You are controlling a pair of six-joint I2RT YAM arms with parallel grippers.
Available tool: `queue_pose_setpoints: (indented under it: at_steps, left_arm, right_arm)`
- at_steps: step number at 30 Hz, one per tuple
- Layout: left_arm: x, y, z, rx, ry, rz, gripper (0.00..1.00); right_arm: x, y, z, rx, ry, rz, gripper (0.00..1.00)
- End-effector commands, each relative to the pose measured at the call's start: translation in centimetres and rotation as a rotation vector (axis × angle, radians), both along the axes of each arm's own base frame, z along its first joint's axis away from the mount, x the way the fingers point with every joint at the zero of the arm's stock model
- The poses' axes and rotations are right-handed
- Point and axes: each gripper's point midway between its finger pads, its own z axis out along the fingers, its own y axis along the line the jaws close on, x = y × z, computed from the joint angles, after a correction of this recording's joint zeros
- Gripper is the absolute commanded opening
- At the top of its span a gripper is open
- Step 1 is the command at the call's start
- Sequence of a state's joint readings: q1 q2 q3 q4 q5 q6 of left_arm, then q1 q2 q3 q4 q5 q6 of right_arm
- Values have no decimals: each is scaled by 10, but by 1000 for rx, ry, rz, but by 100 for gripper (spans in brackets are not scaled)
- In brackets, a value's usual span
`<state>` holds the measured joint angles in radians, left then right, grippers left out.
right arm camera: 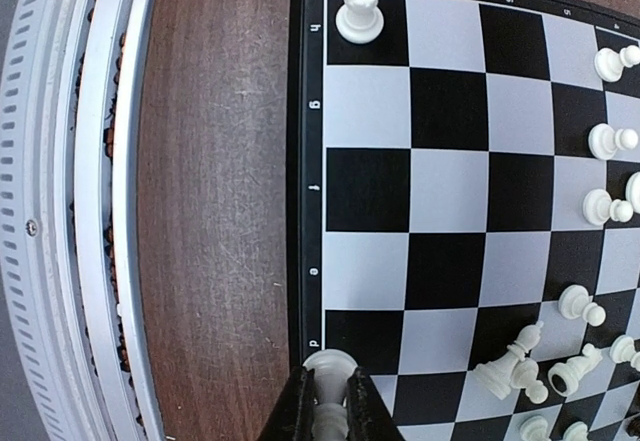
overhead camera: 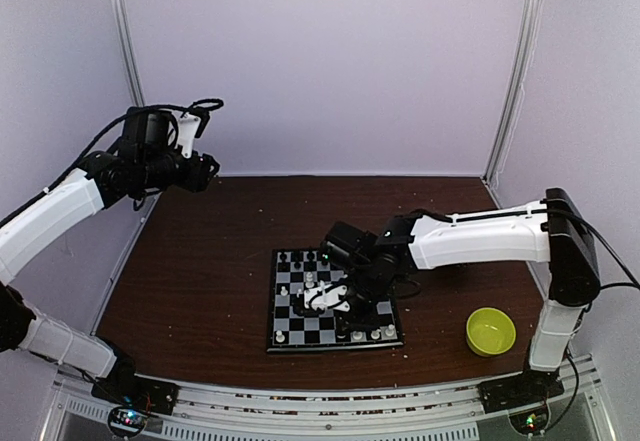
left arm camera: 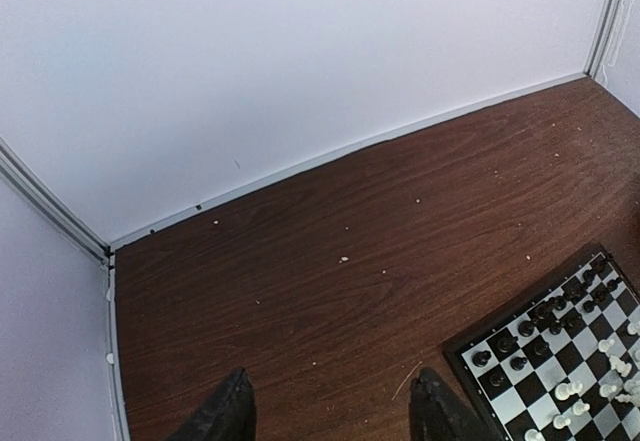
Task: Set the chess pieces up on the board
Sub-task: Place the queen at e1.
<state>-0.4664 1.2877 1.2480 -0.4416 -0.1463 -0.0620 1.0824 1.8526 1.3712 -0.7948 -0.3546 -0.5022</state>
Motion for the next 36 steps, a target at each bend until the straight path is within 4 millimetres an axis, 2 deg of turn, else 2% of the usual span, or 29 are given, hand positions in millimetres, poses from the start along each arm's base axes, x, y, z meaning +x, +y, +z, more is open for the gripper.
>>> queue_pose_setpoints:
  at_steps: [1, 16, 25, 31, 36]
  left_arm:
    - [6, 1, 10, -8, -47, 7, 53]
    - [5, -3, 8, -13, -35, -14, 53]
    - [6, -7, 5, -15, -23, -27, 53]
    - [7, -8, 4, -14, -19, -31, 53]
    - [7, -9, 1, -11, -11, -34, 53]
  right_arm:
    - [0, 2, -11, -11, -8, 9, 9]
    - [9, -2, -31, -57, -43, -14, 11]
    - [10, -4, -35, -65, -51, -21, 13]
    - [10, -5, -37, -69, -48, -23, 20]
    - [12, -3, -28, -53, -58, -40, 25]
